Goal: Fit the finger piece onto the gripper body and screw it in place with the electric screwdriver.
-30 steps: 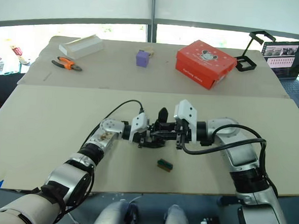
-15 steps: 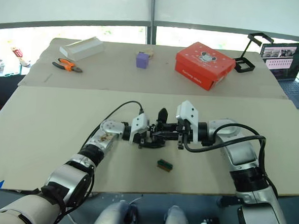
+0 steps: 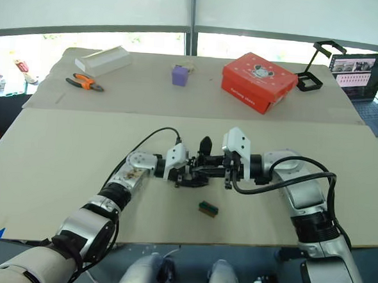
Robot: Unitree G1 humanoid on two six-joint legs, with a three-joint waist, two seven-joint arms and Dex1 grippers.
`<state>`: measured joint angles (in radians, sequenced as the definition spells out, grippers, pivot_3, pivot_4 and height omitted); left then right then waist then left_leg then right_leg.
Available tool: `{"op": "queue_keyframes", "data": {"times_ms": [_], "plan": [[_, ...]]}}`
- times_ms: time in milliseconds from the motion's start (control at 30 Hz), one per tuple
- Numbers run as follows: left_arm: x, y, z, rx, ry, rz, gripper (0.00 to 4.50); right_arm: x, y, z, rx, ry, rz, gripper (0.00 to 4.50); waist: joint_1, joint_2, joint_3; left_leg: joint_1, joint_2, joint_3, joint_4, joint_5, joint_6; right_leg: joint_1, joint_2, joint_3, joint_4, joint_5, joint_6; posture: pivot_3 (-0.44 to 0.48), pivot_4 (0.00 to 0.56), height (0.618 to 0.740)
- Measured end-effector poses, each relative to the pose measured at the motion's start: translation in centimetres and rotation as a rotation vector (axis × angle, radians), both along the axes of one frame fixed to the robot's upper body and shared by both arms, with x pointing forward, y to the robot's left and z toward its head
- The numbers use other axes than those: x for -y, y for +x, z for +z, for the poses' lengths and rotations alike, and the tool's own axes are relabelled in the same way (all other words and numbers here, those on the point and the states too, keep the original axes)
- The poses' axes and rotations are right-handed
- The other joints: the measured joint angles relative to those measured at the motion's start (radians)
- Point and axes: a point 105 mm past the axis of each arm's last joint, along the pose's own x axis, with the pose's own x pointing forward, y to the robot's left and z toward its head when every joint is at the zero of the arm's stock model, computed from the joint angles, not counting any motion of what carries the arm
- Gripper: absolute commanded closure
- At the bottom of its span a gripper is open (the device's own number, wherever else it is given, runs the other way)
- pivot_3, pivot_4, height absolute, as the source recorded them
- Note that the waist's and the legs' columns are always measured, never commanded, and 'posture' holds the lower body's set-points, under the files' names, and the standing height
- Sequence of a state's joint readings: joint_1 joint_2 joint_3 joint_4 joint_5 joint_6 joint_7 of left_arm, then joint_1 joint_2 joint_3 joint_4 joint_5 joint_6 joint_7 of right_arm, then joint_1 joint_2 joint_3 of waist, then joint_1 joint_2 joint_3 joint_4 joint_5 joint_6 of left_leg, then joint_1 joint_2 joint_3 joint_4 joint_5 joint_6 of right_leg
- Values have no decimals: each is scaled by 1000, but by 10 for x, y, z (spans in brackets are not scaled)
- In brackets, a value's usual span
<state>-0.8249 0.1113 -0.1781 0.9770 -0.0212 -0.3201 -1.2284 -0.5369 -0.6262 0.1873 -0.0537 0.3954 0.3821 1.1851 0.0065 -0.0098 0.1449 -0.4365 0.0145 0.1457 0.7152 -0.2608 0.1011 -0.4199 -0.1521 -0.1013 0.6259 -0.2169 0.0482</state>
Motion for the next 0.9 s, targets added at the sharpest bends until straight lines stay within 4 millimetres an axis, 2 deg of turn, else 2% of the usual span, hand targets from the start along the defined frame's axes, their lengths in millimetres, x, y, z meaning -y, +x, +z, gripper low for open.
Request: {"op": "queue_keyframes", "data": {"times_ms": [67,233,400,467,533,567,667,767,833,900], "plan": [[0,-1,1,1,-1,-7,2105,-4,-5,3,12,13,25,1702,0,0,0,-1,0,0,0,0,0,-2,0,0,0,0,0,0,150,740],[0,0,0,-1,-1,-1,2105,-12,-19,27,124,62,96,17,4,0,0,-2,0,0,0,0,0,-1,0,0,0,0,0,0,150,740],[-1,0,0,-7,-5,6,2105,-6,-27,35,151,117,98,17,4,0,0,-1,0,0,0,0,0,-1,0,0,0,0,0,0,150,740],[-1,1,0,-19,-12,14,1101,-3,-31,37,155,129,94,0,6,0,0,-2,0,0,0,0,0,-1,0,-1,0,0,0,0,150,740],[0,0,1,-29,-27,14,283,10,-38,39,164,138,67,0,11,0,0,-2,0,0,0,0,1,-1,0,-1,-1,0,0,0,150,740],[-1,-1,2,-28,-33,16,18,20,-43,41,170,139,41,0,12,0,0,-2,0,0,0,-1,1,-1,0,-1,-2,0,0,0,150,740],[-16,0,4,-42,-50,35,18,46,-56,51,189,161,-55,0,5,0,0,-2,0,0,-1,-1,2,-1,-1,-1,-2,0,0,0,150,740],[-50,-10,3,-47,-27,10,18,74,-71,52,173,176,-204,0,-1,0,0,-2,1,0,-2,0,-1,-2,1,-1,-1,-1,-1,0,150,740],[-73,-18,1,-46,7,1,18,93,-80,49,156,177,-307,0,1,0,0,-2,1,0,-2,1,-1,-1,1,-1,0,-1,-2,0,150,740],[-88,-25,3,-38,30,2,18,114,-94,41,133,153,-426,0,11,0,0,-2,1,0,-2,0,-1,-1,0,-1,-1,-1,-1,0,150,740]]}}
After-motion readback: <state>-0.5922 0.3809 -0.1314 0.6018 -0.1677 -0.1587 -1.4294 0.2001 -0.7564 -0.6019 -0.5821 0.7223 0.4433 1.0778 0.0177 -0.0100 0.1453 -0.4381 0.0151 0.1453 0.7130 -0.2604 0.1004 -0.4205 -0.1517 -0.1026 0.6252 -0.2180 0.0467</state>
